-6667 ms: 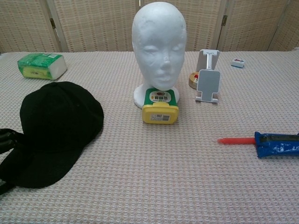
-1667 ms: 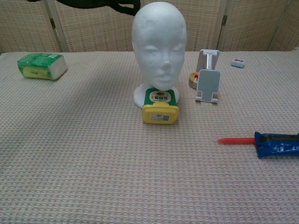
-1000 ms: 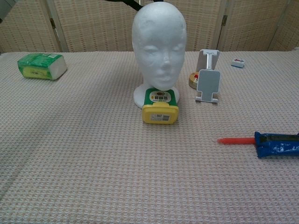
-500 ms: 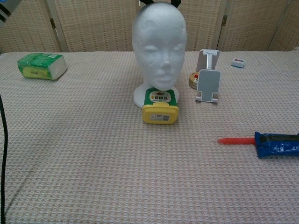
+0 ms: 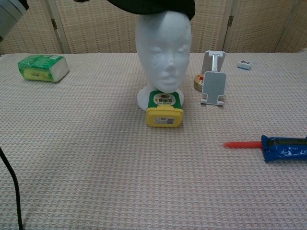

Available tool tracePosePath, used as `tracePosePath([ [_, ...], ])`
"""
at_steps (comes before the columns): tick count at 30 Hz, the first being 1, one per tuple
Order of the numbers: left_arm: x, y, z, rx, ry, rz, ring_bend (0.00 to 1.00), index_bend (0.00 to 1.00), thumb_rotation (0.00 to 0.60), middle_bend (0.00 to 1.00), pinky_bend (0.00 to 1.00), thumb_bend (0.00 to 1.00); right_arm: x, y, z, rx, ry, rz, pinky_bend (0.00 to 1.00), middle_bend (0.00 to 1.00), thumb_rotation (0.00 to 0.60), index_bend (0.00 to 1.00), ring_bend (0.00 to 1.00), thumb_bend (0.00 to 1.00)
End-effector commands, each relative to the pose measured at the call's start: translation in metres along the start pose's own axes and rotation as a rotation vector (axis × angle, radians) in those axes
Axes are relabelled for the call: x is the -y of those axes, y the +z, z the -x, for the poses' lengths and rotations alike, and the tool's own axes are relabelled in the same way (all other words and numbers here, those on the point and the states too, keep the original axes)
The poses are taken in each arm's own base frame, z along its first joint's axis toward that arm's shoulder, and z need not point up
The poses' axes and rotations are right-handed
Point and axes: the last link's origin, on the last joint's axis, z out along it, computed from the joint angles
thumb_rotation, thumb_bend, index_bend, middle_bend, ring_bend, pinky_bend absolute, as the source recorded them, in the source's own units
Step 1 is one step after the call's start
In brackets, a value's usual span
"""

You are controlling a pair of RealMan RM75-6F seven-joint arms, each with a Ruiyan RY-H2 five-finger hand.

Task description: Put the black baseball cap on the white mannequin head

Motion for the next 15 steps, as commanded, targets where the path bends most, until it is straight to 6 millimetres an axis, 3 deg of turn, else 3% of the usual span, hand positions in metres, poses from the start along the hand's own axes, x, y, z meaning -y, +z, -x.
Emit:
tracePosePath([
  [1, -0.012, -0.012, -0.002, 0.024, -0.007, -0.014, 0.54, 0.66, 0.6, 0.67, 0.69, 0.45, -0.001, -0.006, -0.004, -0.007, 0.011, -0.014, 0.0, 0.0, 0.6, 0.0, 0.0, 0.25],
  [7, -0.032, -0.029, 0.0, 0.051, 0.033, 0.004, 0.54, 0.66, 0.6, 0.67, 0.69, 0.45, -0.001, -0.01, -0.007, -0.012, 0.022, -0.035, 0.0, 0.0, 0.6, 0.0, 0.0, 0.25],
  [15, -0.058, -0.035, 0.003, 0.083, 0.049, 0.032, 0.54, 0.66, 0.6, 0.67, 0.69, 0.45, -0.001, -0.01, -0.007, -0.004, 0.029, -0.047, 0.0, 0.0, 0.6, 0.0, 0.0, 0.25],
])
